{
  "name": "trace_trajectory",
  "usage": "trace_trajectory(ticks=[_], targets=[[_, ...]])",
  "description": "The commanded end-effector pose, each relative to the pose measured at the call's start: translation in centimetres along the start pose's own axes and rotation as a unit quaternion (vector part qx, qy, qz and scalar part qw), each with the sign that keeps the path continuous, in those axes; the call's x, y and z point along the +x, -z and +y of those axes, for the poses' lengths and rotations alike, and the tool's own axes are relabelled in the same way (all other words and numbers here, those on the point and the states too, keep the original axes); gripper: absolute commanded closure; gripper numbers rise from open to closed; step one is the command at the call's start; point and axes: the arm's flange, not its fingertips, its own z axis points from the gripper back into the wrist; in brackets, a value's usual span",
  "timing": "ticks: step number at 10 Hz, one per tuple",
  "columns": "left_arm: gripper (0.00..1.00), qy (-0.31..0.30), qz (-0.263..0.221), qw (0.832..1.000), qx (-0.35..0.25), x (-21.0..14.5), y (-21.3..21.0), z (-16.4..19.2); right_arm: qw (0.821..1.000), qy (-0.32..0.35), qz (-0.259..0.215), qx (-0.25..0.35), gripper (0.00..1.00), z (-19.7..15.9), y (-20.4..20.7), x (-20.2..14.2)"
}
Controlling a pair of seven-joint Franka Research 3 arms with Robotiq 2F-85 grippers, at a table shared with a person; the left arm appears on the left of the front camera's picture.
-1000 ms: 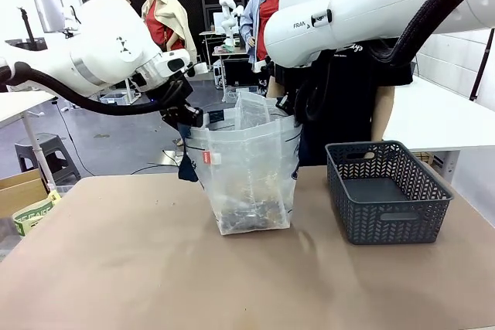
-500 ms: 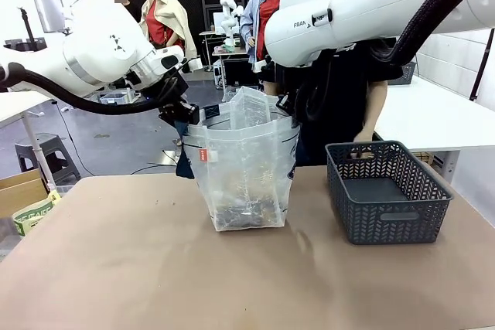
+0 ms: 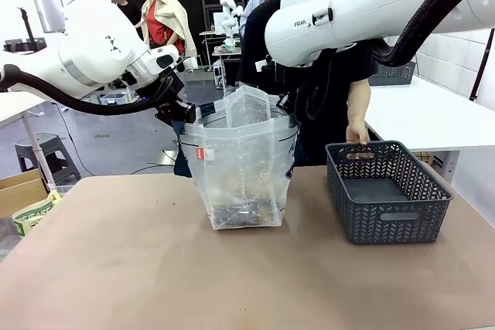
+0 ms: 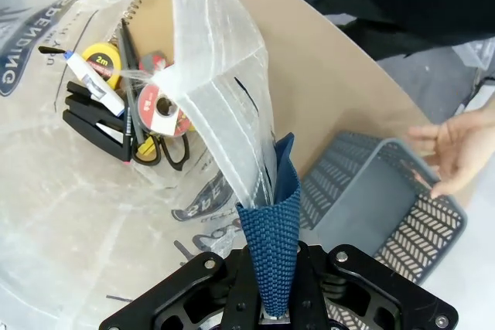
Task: Transfer purchased items from the store into the shopping bag.
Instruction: Move the Reusable shopping bag to the right side of the table.
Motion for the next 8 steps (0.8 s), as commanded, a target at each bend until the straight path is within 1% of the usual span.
trace_trajectory(ticks=[1, 3, 4, 8], targets=[[1.0, 0.013, -0.024, 1.0, -0.014, -0.89, -0.81, 0.48, 1.0, -0.005, -0.01, 0.012, 1.0, -0.44, -0.29, -0.07], [1.0, 0.01, -0.028, 1.0, -0.009, -0.91, -0.79, 0.56, 1.0, -0.003, -0.01, 0.013, 1.0, -0.41, -0.3, -0.03], [1.0, 0.001, -0.005, 1.0, -0.002, -0.05, -0.16, 0.15, 1.0, 0.0, 0.0, 0.0, 1.0, 0.0, 0.0, 0.0], [1.0, 0.001, -0.005, 1.0, -0.002, -0.05, -0.16, 0.15, 1.0, 0.0, 0.0, 0.0, 1.0, 0.0, 0.0, 0.0]])
